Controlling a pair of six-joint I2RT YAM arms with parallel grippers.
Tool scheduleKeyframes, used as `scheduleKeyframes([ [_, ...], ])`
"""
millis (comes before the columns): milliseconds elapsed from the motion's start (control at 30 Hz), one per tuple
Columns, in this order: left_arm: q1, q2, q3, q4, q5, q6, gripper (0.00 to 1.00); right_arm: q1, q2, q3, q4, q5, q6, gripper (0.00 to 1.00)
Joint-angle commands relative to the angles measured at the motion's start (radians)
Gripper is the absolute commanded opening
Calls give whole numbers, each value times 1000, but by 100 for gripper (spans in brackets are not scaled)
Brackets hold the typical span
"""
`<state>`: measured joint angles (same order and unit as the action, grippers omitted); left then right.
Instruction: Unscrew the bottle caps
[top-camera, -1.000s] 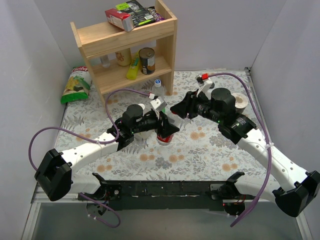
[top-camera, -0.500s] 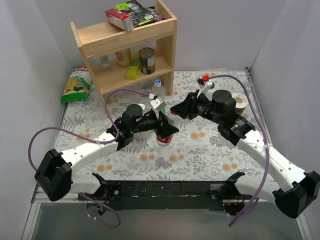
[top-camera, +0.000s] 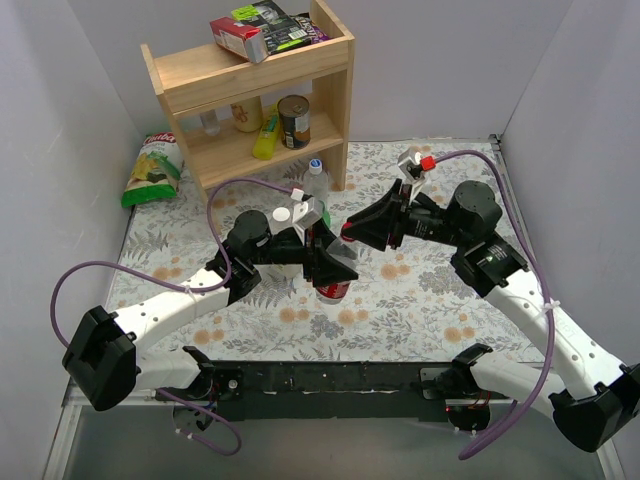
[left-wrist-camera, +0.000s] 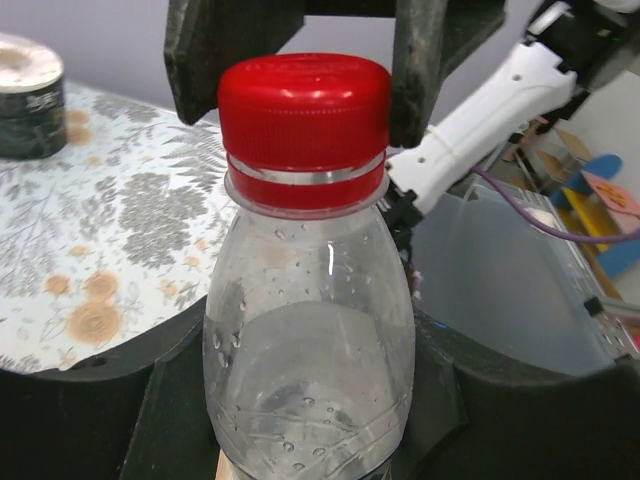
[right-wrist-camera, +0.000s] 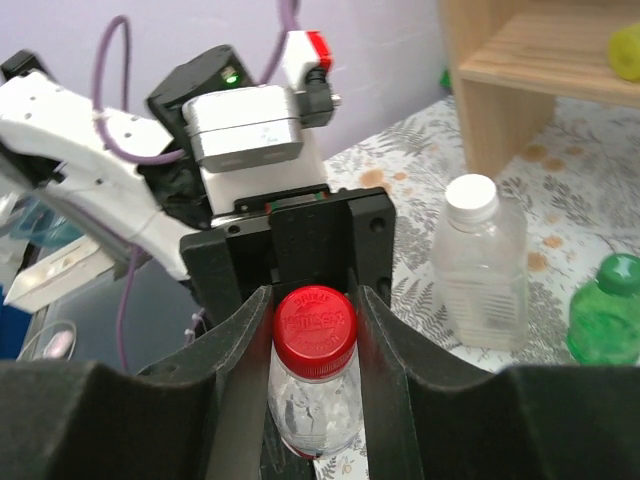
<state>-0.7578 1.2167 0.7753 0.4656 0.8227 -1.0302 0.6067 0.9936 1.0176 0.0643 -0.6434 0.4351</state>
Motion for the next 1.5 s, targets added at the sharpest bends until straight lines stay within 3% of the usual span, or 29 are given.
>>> scheduleKeyframes([
  [0, -28, -23, 15, 177, 190, -36, 33, 24, 22, 10, 31, -208, -19, 1],
  [200, -28, -13, 19, 170, 181, -42, 33, 24, 25, 26, 9, -231, -44, 1],
  [367, -28, -5, 42, 59, 69, 14, 33, 24, 39, 52, -35, -207, -45, 4],
  [400, -28, -6, 45, 47, 52, 24, 33, 24, 39, 55, -40, -200, -47, 8],
  [433, -28, -8, 48, 21, 38, 33, 33, 24, 39, 58, -44, -179, -47, 20],
  [500, -28, -8, 54, -8, -6, 64, 34, 24, 37, 73, -63, -150, -50, 34],
  [533, -28, -6, 59, -34, -25, 74, 34, 24, 37, 79, -90, -121, -50, 52],
  [733, -29, -34, 65, -113, -163, 159, 34, 24, 8, 122, -162, 42, -50, 67],
  [1067, -32, -23, 71, -177, -381, 153, 34, 37, -23, 140, -238, 298, -36, 70],
  [1233, -38, -25, 70, -186, -419, 153, 34, 91, 11, 170, -297, 441, -35, 66],
  [1467, -38, -14, 71, -193, -436, 150, 34, 136, 46, 184, -311, 507, -22, 62],
])
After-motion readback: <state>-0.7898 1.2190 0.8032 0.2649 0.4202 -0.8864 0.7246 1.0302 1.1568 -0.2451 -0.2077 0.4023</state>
